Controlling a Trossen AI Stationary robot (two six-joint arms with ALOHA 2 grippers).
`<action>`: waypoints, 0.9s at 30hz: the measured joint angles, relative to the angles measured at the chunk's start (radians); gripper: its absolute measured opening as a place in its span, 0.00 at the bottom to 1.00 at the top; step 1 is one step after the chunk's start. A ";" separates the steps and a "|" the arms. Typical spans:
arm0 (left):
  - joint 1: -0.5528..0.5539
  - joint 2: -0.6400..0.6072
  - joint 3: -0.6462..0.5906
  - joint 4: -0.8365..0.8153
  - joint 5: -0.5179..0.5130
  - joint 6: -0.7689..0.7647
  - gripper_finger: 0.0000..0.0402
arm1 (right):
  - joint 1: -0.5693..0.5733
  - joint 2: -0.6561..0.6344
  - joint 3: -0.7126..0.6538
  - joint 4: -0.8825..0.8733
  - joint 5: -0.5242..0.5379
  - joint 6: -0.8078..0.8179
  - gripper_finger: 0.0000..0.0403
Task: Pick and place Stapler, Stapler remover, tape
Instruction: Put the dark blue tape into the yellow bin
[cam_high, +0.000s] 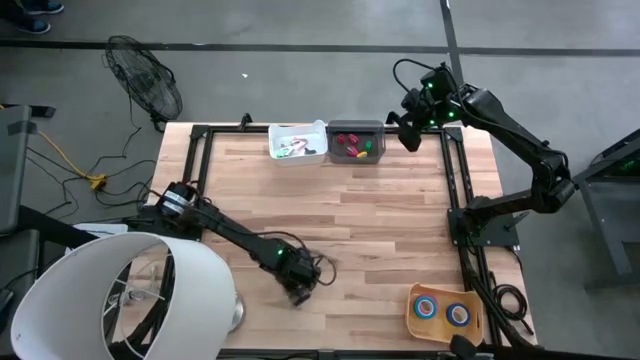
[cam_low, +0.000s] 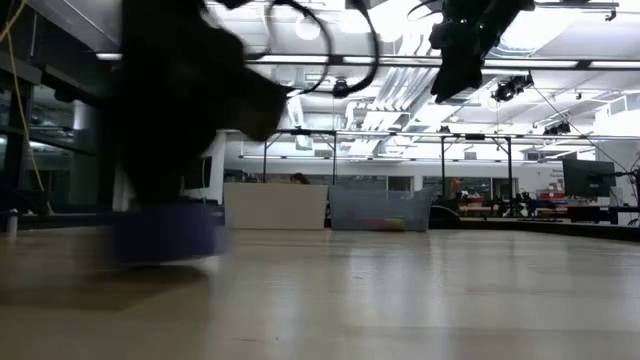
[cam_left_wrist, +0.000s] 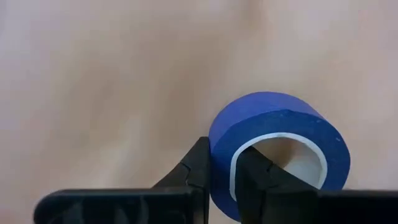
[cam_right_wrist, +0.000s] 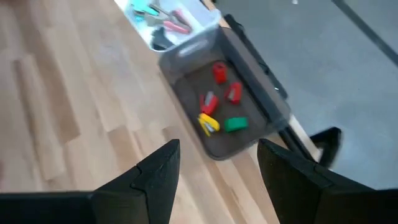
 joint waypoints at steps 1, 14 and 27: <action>0.016 0.000 0.015 -0.010 -0.069 0.023 0.09 | 0.000 0.000 0.000 0.001 -0.018 -0.001 0.51; 0.336 -0.049 0.238 -0.027 -0.370 0.485 0.09 | 0.023 0.000 0.000 0.037 -0.163 -0.007 0.51; 0.628 -0.051 0.480 0.051 -0.332 0.977 0.09 | 0.081 0.000 0.000 0.106 -0.182 -0.087 0.51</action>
